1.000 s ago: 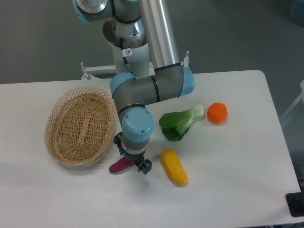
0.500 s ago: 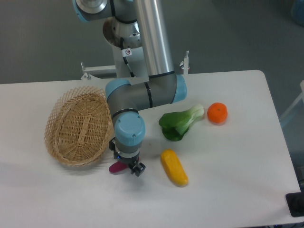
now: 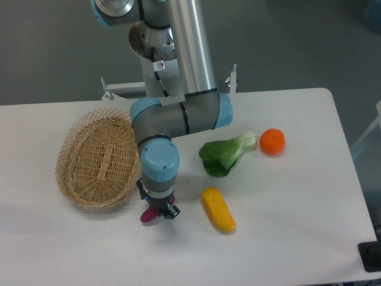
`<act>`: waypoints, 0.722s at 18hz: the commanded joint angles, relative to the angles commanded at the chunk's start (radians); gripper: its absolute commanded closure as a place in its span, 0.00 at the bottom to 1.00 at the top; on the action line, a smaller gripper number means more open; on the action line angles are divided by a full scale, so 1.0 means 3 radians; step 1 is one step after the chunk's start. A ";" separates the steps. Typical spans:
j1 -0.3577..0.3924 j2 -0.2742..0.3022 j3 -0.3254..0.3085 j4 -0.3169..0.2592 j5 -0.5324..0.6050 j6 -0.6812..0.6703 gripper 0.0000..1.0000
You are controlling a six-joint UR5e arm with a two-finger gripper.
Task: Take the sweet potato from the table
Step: 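Close the gripper on the purple sweet potato and lift it, then carry the held sweet potato up and away past the yellow vegetable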
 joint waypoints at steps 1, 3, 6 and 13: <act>0.0010 0.0010 0.0020 0.0000 0.0000 0.0005 1.00; 0.0051 0.0046 0.0102 0.0005 0.0000 0.0015 1.00; 0.0168 0.0077 0.0220 -0.0010 -0.0005 0.0015 1.00; 0.0444 0.0097 0.0460 -0.0087 0.0020 0.0209 0.98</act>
